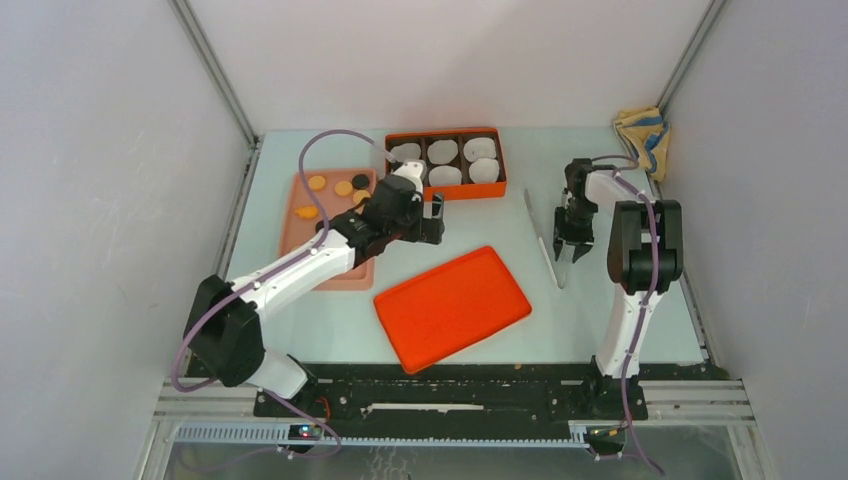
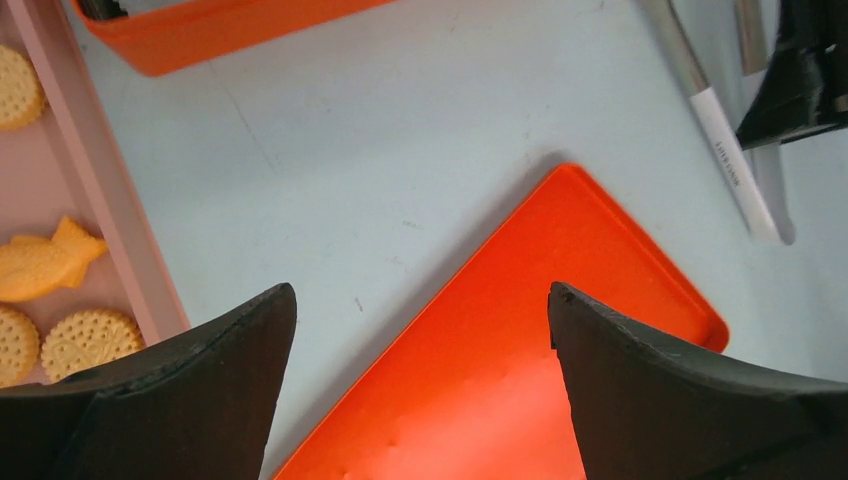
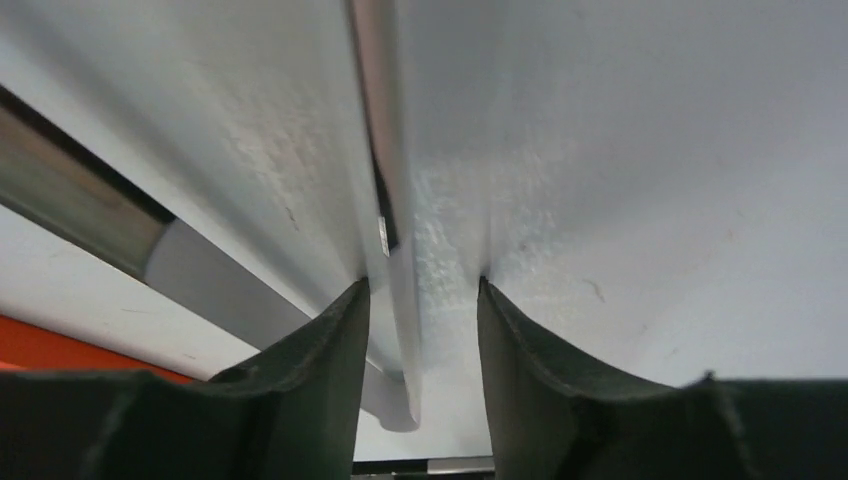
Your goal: Pack the cookies
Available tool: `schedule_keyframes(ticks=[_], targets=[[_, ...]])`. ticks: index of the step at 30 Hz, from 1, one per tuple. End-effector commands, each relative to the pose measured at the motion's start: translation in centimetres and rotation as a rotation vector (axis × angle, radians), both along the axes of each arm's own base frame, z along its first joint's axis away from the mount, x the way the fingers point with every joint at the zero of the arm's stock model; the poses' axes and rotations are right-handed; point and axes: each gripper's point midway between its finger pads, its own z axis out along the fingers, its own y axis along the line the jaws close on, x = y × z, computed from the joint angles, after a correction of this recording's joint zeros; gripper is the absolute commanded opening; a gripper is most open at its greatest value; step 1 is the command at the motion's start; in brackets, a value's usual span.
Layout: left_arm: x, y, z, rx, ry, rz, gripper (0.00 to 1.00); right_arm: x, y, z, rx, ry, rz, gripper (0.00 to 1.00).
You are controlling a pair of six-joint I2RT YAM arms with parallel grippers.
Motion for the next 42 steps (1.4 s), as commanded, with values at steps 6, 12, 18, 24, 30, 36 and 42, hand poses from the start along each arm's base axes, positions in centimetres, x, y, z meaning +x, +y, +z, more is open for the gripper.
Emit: schedule_keyframes(ticks=[6,12,18,24,30,36,42], targets=[[-3.4,0.3,-4.4,-0.046,0.103,0.001,1.0,1.3,-0.2,8.1,-0.139,-0.244,-0.002,0.64],[-3.8,0.1,-6.5,-0.03,0.135,0.005,1.0,-1.4,7.8,12.0,-0.158,-0.38,0.21,0.62],[-2.7,-2.3,-9.9,-0.023,0.178,-0.014,1.0,-3.3,12.3,12.8,-0.103,-0.417,0.284,0.57],[-3.7,-5.3,-13.5,0.025,0.247,-0.072,1.0,-3.0,12.3,15.2,-0.072,-0.493,0.259,0.53],[-5.7,-10.1,-13.5,-0.008,0.279,-0.172,1.0,-2.3,11.6,17.5,-0.035,-0.567,0.214,0.4],[-6.5,-14.3,-12.7,-0.019,0.287,-0.253,1.0,-1.8,10.7,18.5,-0.034,-0.603,0.187,0.08],[-6.7,-19.1,-11.2,-0.102,0.31,-0.356,1.0,-0.8,9.9,19.2,-0.022,-0.636,0.165,0.03]])
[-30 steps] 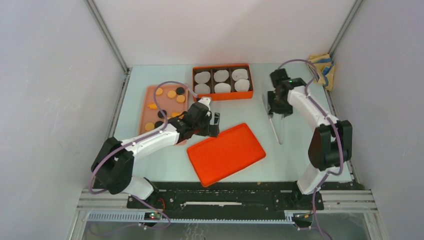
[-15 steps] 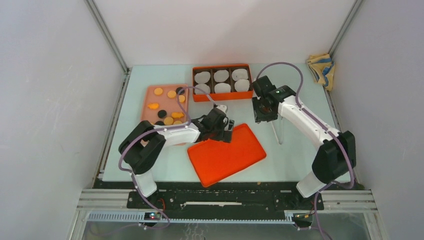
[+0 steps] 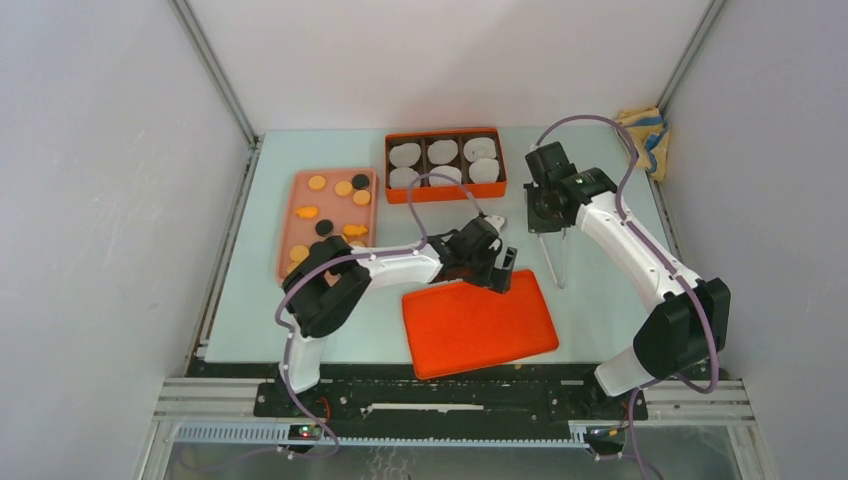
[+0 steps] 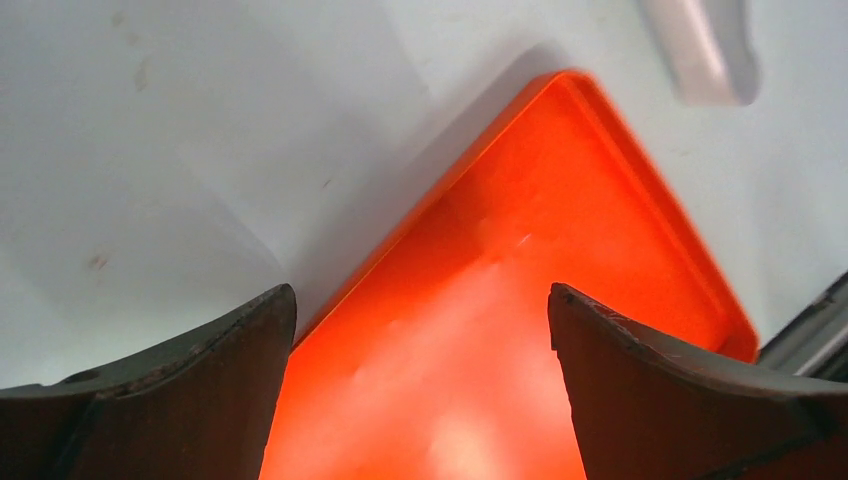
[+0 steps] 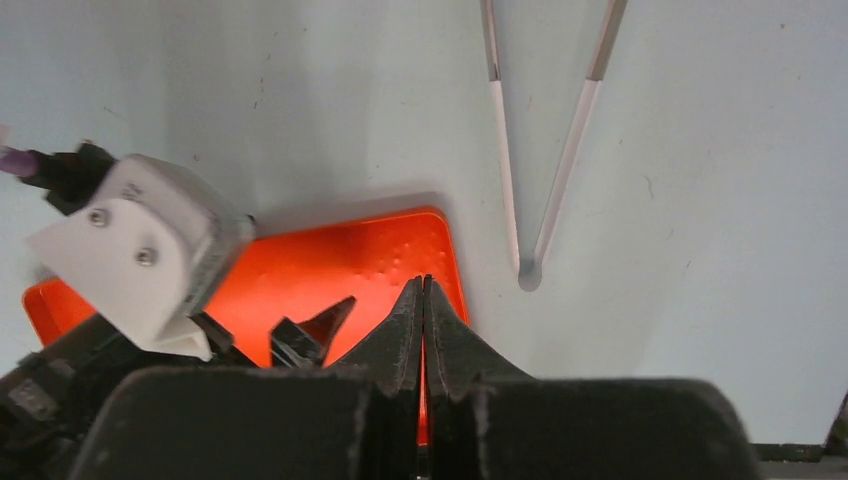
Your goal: Pack the cookies
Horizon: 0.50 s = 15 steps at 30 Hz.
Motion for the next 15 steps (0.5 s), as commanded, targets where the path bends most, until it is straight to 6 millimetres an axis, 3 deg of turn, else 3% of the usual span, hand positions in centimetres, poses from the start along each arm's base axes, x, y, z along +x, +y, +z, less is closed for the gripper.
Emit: schedule_keyframes(ticks=[1,5,7,10,12,15], targets=[[0.5,-5.0,3.4,-0.135,0.014,-0.074,1.0,1.7,-0.2,3.1,0.055,-0.108,-0.018,0.03],[0.7,-8.1,5.4,-0.237,0.004,-0.163,1.0,3.1,-0.5,3.6,0.08,-0.128,-0.04,0.03],[1.3,-7.3,6.2,-0.218,-0.037,-0.128,0.98,4.4,-0.3,3.9,0.107,-0.138,-0.042,0.03],[2.5,-2.6,9.3,-0.162,-0.177,0.015,0.99,7.0,0.6,4.1,0.156,-0.139,-0.032,0.0],[3.7,2.7,11.8,-0.099,-0.295,0.182,1.0,9.3,2.1,4.3,0.188,-0.139,-0.01,0.0],[4.3,9.3,14.4,-0.042,-0.395,0.327,1.0,13.0,5.2,2.7,0.219,-0.099,0.032,0.0]])
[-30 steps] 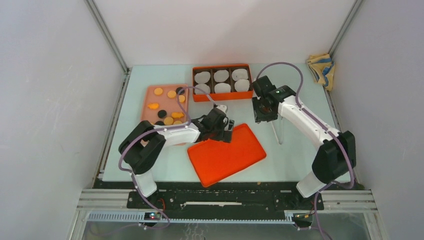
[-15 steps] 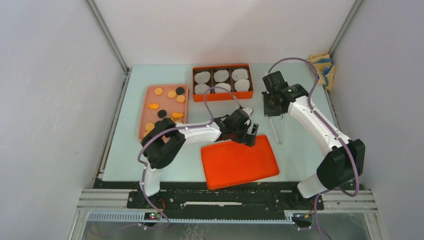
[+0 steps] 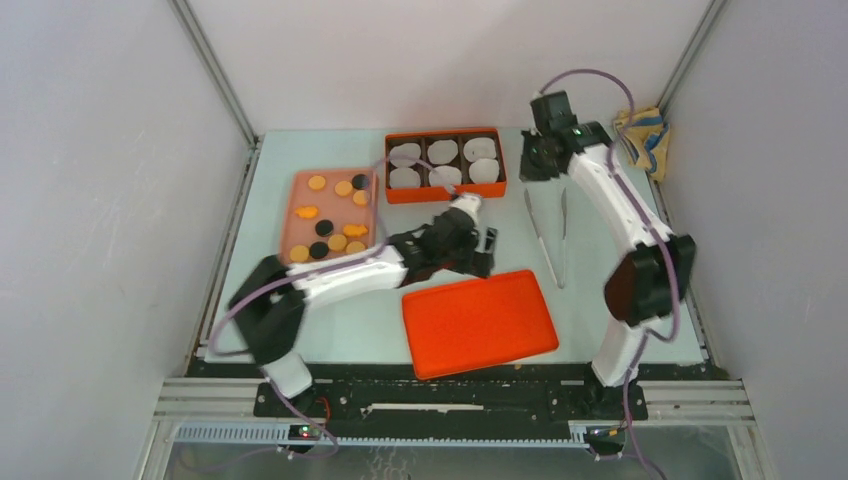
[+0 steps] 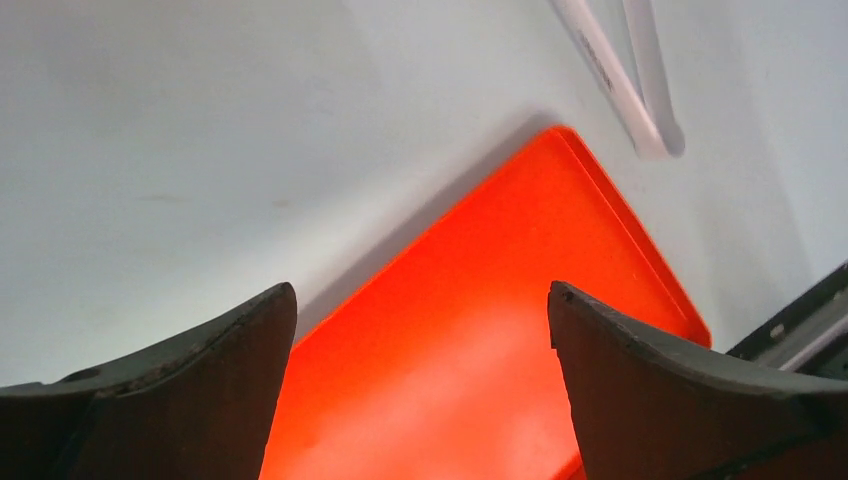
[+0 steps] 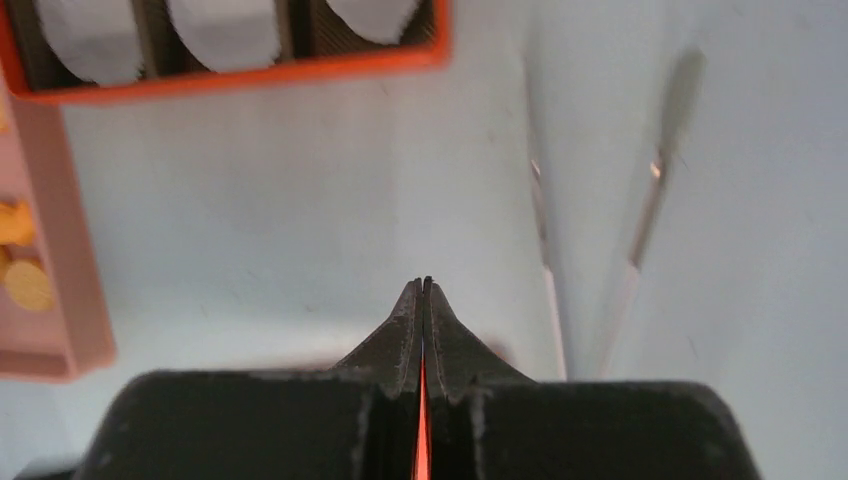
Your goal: Pack the cookies
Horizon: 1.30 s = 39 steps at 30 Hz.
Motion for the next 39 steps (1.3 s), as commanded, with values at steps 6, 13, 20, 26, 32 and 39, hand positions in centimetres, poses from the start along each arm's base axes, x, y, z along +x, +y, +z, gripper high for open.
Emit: schedule_keyframes(ticks=[6,13,20,26,32,39], targets=[[3.6,15.4,9.5,0.091,-0.288,0.371,1.0,10.7,10.9,-5.4,0.105,0.056,0.152,0.0],[3.2,21.1,11.9,0.192,-0.403,0.534,1.0,14.2,13.5,-9.1,0.259,0.046,0.139,0.0],[2.6,23.7,13.2,0.206,-0.472,0.609,1.0,15.7,13.4,-10.7,0.316,0.048,0.111,0.0],[2.1,24.5,13.5,0.194,-0.484,0.624,1.0,16.9,11.8,-9.2,0.336,0.013,0.047,0.0],[2.2,24.4,13.1,0.232,-0.467,0.615,1.0,14.9,10.2,-14.3,0.333,0.174,0.039,0.0],[2.3,25.1,12.9,0.282,-0.471,0.627,1.0,12.4,10.2,-16.3,0.291,0.264,0.089,0.0]])
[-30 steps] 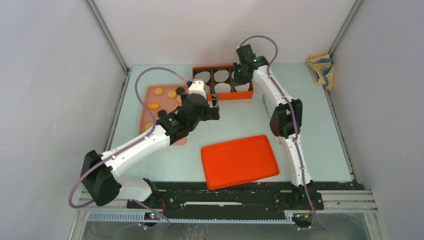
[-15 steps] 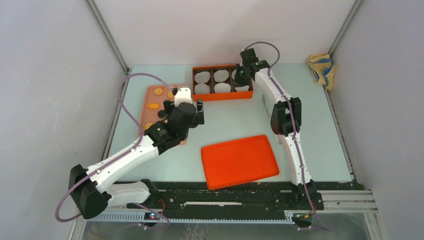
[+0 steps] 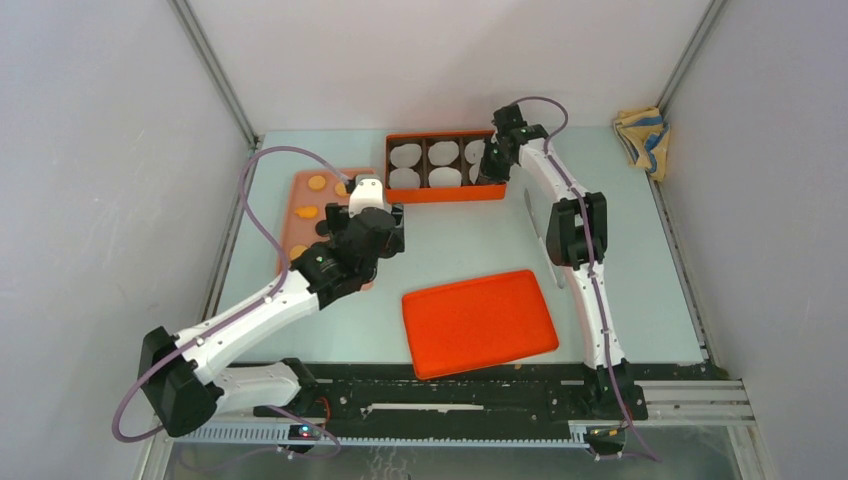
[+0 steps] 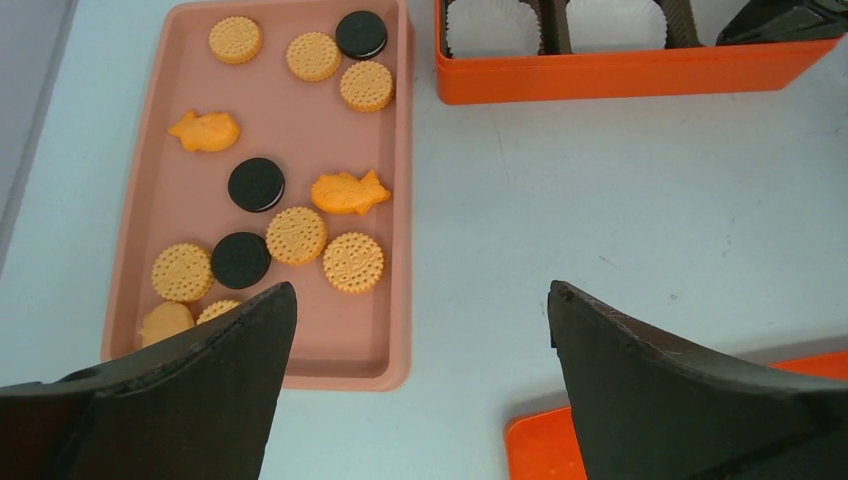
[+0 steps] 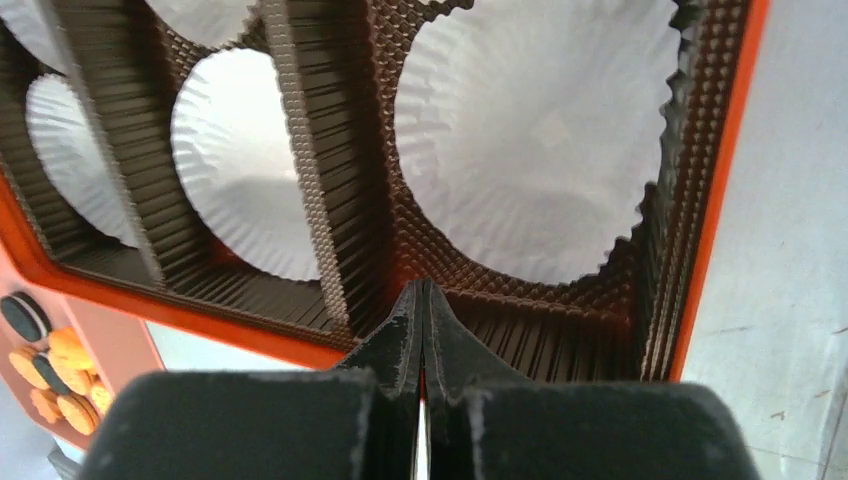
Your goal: Pack the cookies
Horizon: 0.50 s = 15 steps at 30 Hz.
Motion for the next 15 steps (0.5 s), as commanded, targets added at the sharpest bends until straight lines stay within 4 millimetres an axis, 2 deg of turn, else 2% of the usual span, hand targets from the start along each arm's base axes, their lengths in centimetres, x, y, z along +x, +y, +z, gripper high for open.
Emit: schedule_keyframes(ticks=[1,7,8,11,13,14,15], targets=[[0.1,0.9,0.6,0.038,-0.021,0.032,1.0,-2.5,0.6,-1.3,-0.016,0.069,0.067,0.0],[0.5,0.9,0.1,0.06,-0.009,0.028,1.0,-5.9,0.2,-0.8,-0.062,0.103,0.107,0.0],[0.8,0.8,0.0,0.061,-0.006,0.027,1.0,-7.0,0.0,-1.2,-0.072,0.121,0.114,0.0],[2.0,0.2,-0.8,0.044,0.018,0.013,1.0,-9.9,-0.2,-0.6,-0.087,0.143,0.141,0.0],[3.3,-0.7,-1.9,0.016,0.047,-0.008,1.0,-12.3,-0.7,-0.7,-0.111,0.167,0.16,0.0],[4.1,-1.5,-2.1,-0.002,0.049,-0.024,1.0,-14.2,-1.2,-1.7,-0.124,0.201,0.171,0.0],[4.9,-2.1,-2.5,-0.001,0.055,-0.031,1.0,-14.9,-1.0,-1.1,-0.117,0.188,0.181,0.0]])
